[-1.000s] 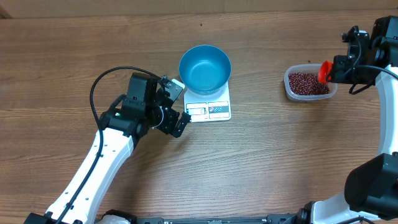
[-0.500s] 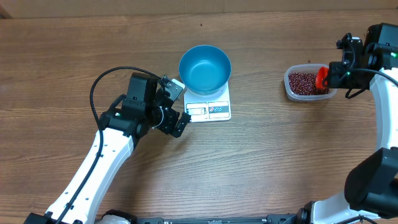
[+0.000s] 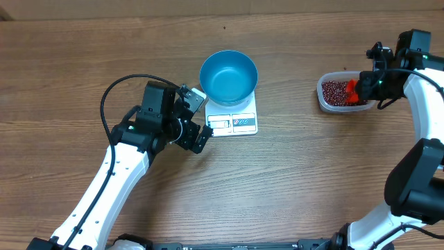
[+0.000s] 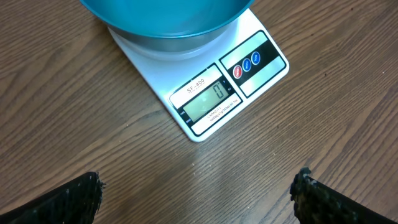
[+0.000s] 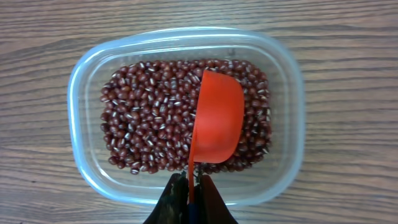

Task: Scoop item into bowl and weigh 150g on scale
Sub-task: 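Dip the red scoop into the beans and scoop them up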

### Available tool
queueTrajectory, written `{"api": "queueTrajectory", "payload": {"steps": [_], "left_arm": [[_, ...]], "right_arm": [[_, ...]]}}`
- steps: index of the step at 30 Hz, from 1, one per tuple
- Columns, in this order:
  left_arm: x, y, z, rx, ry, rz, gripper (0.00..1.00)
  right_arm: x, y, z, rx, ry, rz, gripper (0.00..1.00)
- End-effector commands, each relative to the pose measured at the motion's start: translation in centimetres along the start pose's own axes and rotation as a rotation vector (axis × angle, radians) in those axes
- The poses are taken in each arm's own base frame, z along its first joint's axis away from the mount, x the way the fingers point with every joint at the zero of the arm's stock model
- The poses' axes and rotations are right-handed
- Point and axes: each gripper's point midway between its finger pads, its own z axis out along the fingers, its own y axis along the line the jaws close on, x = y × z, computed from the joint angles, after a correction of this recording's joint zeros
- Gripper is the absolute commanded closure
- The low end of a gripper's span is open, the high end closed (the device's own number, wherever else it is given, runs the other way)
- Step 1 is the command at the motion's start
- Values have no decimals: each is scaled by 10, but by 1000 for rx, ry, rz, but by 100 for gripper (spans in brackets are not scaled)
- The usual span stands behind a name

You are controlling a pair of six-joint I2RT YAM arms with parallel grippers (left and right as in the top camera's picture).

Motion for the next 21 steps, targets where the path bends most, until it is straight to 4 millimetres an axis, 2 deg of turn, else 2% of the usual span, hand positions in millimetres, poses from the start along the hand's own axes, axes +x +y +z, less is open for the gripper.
{"api": "queueTrajectory", "payload": {"steps": [1,4,9,12,16,21], "left_arm": [[2,1,2,1,8,-12,0],[2,1,2,1,8,-12,1],[2,1,2,1,8,-12,0],[2,1,2,1,8,-12,1],[2,1,2,1,8,-12,0],[2,1,2,1,8,-12,0]], "right_arm": [[8,19,17,-74,42,8,96],[13,37,24,-159,70,20,96],[21,51,23,-234,105,68,96],[27,53,20,-257,135,121,96],[27,56,13,-347,123,168,96],[23,45,5,-419,85,239,96]]}}
